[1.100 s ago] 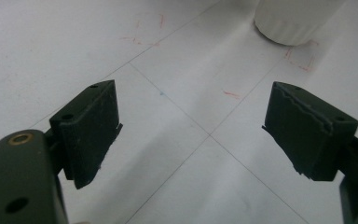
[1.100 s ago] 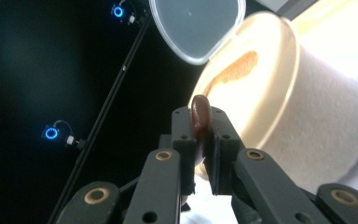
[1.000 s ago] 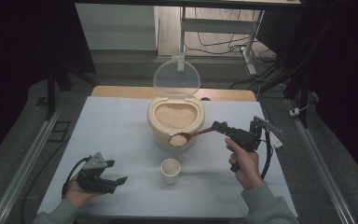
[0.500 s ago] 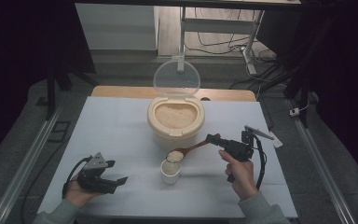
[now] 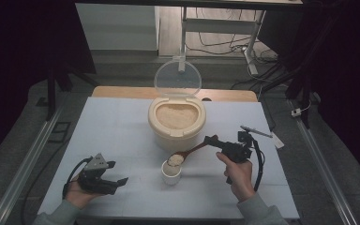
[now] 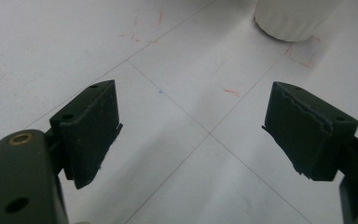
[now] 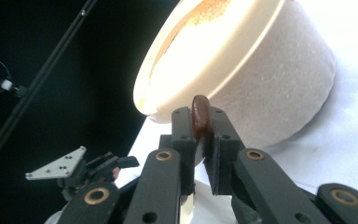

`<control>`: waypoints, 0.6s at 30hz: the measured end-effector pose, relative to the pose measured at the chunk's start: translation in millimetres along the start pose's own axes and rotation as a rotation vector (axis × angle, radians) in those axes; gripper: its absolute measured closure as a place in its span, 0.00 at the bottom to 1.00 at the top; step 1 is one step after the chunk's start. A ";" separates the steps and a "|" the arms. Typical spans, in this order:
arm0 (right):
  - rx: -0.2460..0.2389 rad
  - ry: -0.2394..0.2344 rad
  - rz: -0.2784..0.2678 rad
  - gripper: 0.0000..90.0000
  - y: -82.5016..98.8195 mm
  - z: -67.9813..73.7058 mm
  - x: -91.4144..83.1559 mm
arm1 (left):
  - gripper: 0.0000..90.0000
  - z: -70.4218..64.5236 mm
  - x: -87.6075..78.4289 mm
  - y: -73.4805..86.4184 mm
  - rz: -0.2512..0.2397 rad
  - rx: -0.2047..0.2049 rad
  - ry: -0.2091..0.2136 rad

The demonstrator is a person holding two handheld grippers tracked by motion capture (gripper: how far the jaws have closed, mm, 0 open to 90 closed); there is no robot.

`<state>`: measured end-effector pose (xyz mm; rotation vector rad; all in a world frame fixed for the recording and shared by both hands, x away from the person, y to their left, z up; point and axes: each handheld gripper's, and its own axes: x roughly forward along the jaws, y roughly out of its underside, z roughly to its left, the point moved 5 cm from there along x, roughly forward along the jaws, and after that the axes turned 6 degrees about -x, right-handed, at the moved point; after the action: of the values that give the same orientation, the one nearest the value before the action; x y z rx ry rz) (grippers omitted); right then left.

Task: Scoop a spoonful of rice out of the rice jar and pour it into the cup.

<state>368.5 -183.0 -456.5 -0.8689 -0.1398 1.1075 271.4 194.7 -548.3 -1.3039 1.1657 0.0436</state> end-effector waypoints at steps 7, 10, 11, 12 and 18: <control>-0.087 0.021 -0.004 0.93 -0.3 10.8 -0.3 | 0.20 -0.5 0.1 -0.1 0.001 0.002 0.000; -0.118 0.030 -0.007 0.93 -0.7 14.3 0.1 | 0.20 -0.4 0.2 0.0 0.001 0.002 0.000; -0.125 0.032 -0.008 0.93 -0.8 15.3 0.1 | 0.20 -0.4 0.1 0.0 0.001 0.002 0.000; -0.132 0.033 -0.007 0.93 -0.9 16.1 0.2 | 0.20 -0.3 0.1 0.0 0.001 0.002 0.000; -0.173 0.033 -0.008 0.93 -0.2 20.8 0.5 | 0.20 -0.4 0.2 0.1 0.001 0.003 0.000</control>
<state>358.4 -171.4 -442.5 -1.0394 -0.2135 1.0839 271.2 194.4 -548.4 -1.3004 1.1658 0.0428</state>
